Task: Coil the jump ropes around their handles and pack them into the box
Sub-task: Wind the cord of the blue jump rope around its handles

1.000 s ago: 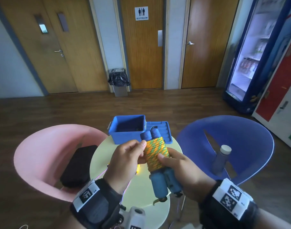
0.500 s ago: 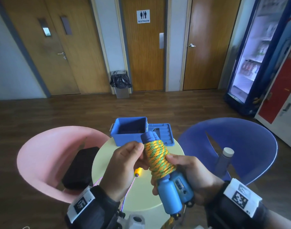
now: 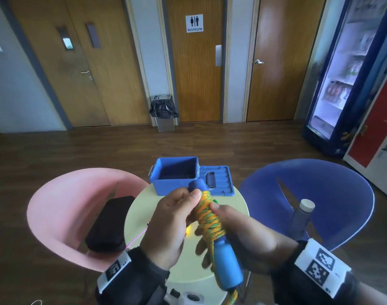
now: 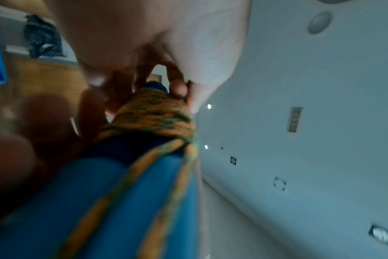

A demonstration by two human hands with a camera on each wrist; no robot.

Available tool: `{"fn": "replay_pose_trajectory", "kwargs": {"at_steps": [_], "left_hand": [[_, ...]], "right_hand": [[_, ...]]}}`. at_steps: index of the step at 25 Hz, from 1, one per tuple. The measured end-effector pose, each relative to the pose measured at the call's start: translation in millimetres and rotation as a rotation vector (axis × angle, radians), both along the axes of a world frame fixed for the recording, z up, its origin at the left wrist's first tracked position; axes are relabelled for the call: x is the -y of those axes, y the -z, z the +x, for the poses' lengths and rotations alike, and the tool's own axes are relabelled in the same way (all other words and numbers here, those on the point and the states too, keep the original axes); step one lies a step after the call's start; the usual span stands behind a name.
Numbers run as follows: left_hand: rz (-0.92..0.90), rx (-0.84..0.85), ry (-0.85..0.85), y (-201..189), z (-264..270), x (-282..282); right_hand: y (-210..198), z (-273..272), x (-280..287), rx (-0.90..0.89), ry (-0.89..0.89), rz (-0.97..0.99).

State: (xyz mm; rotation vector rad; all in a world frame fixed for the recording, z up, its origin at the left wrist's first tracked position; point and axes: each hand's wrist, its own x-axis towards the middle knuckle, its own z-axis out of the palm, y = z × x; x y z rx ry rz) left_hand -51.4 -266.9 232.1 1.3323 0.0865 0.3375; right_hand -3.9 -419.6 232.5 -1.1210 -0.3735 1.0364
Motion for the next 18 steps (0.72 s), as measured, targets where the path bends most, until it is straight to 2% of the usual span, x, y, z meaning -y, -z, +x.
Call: {"fn": "replay_pose_trajectory", "kwargs": {"at_steps": [3,6,11,15,18], "left_hand": [[0.401,0.047,-0.188,3,5,4],[0.563,0.062,-0.246,0,8,15],[0.635,0.09,-0.154,-4,8,17],[0.525,0.066,-0.109,-15,6,14],[0.581,0.118,-0.124,-16,6,11]], "right_hand": [[8,-1,-9,0.181,0.227,-0.074],[14,-7,-17,0.215,0.343,-0.076],[10,-3,-9,0.25,0.342,-0.095],[5,2,-2,0.261,0.317,-0.094],[-1,5,2,0.21,0.284,-0.058]]}}
